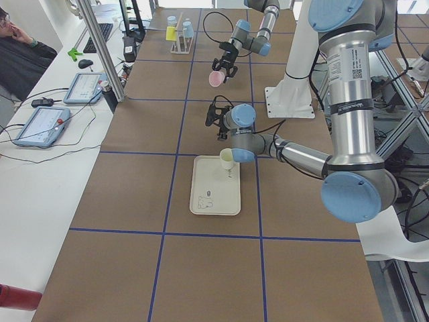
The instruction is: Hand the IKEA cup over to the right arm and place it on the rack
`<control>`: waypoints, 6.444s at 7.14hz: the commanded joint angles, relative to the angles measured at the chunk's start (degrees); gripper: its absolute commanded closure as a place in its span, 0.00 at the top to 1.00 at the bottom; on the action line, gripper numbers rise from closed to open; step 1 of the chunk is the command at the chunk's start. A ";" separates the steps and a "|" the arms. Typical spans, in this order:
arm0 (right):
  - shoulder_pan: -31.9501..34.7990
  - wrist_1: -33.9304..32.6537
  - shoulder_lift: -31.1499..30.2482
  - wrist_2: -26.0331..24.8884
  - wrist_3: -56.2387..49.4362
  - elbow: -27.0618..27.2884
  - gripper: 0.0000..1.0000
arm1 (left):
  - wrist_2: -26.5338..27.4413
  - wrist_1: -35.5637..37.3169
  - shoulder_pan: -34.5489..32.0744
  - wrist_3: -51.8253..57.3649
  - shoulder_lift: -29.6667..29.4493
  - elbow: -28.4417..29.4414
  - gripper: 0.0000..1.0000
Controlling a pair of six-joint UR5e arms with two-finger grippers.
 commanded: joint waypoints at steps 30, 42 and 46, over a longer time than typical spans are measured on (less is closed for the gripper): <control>25.14 -60.01 -5.39 -27.27 -80.18 -3.21 0.00 | -6.66 -0.68 -9.57 16.52 8.17 0.95 1.00; 24.61 -59.56 -4.16 -18.97 -74.25 1.68 0.98 | -6.31 -0.68 -9.57 16.34 8.17 1.12 1.00; 22.33 -50.13 -5.12 -2.73 -51.77 7.07 0.98 | 1.38 0.02 -5.30 16.61 8.26 2.60 1.00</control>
